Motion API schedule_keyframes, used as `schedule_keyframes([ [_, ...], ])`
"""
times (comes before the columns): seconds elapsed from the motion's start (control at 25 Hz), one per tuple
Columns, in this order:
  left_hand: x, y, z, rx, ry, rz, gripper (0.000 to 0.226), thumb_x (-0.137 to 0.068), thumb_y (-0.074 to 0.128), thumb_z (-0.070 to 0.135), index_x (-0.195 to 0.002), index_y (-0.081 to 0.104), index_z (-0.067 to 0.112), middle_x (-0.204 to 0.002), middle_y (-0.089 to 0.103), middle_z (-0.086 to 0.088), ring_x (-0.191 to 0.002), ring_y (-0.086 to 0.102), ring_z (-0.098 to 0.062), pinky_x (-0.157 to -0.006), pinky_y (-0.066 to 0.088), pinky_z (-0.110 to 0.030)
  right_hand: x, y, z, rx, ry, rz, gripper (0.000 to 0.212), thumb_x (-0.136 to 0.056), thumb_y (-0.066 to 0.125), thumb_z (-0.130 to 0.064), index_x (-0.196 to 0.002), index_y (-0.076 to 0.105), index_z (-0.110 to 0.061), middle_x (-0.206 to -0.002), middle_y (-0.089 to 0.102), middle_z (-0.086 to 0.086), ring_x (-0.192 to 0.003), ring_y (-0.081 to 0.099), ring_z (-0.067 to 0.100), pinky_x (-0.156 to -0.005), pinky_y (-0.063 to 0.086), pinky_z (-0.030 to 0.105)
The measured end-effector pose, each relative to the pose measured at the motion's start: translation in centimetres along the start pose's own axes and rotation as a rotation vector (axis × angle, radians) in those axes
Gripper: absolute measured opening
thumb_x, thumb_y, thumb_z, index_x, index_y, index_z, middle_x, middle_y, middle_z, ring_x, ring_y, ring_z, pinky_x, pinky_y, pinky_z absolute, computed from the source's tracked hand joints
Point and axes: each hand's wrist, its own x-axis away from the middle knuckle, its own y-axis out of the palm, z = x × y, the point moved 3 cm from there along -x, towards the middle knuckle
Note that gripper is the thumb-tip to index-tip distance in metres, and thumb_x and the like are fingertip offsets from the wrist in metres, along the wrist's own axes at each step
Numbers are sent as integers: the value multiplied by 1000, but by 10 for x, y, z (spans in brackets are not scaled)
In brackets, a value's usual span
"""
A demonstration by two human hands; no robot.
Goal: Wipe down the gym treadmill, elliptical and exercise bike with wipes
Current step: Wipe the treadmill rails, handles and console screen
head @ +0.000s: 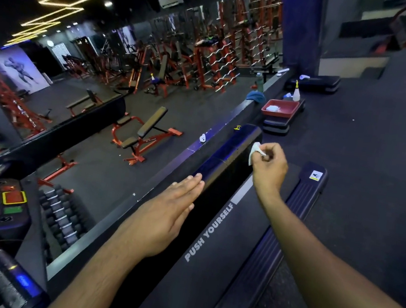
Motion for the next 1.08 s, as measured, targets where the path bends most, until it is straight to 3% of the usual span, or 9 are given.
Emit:
schedule_keyframes([
  [0.16,-1,1,-3,8,-4,6,53,-110,37,23,-161,22,28,-167,8,20,-148,-2,15,-123,1,-14,66,7,-26,24,-211,-147,12,-81,62,-7,-82,59,-18,-90,56,-4,-75,55,11,-65,42,21],
  [0.32,-2,0,-1,-13,-5,-17,54,-110,36,24,-161,20,29,-166,5,20,-145,-8,19,-117,-6,-6,87,3,-35,13,-366,-282,21,-80,67,1,-78,60,-18,-87,58,-4,-74,56,9,-65,40,16],
  [0.48,-1,-1,1,-25,1,-15,54,-110,35,24,-161,17,30,-166,2,20,-144,-12,19,-115,-9,-5,1,4,-30,55,-236,-126,18,-83,71,-9,-79,64,-25,-88,61,-2,-73,54,6,-67,40,21],
  [0.6,-1,3,-3,-18,12,5,52,-111,34,23,-161,20,27,-167,6,17,-148,-6,14,-117,-7,-7,-49,1,-18,131,-203,-112,12,-86,70,-13,-80,65,-22,-85,62,-2,-70,54,8,-68,43,24],
  [0.72,-2,5,-6,-16,16,2,53,-111,33,23,-161,19,27,-166,4,17,-148,-6,13,-120,-5,-11,-54,-2,0,114,-41,-121,9,-85,65,-12,-79,61,-19,-75,67,3,-65,57,11,-64,48,30],
  [0.88,-1,4,-4,4,26,3,53,-111,33,23,-160,14,30,-158,-3,26,-133,-21,29,-115,-12,-5,-11,-15,40,156,130,-200,17,-82,67,-8,-70,62,-19,-69,68,-1,-65,62,16,-68,56,37],
  [1.0,0,6,-5,-3,45,38,53,-111,34,24,-161,19,25,-164,2,20,-147,-8,14,-121,-6,-12,2,-34,56,116,215,-219,16,-82,67,-4,-74,65,-18,-69,68,-3,-66,61,15,-71,56,43],
  [1.08,-1,9,-7,-8,41,50,53,-111,33,25,-162,19,25,-166,3,17,-150,-5,8,-118,-9,-10,-16,-42,45,39,237,-160,23,-84,62,1,-75,64,-20,-70,66,-3,-68,59,14,-69,52,40],
])
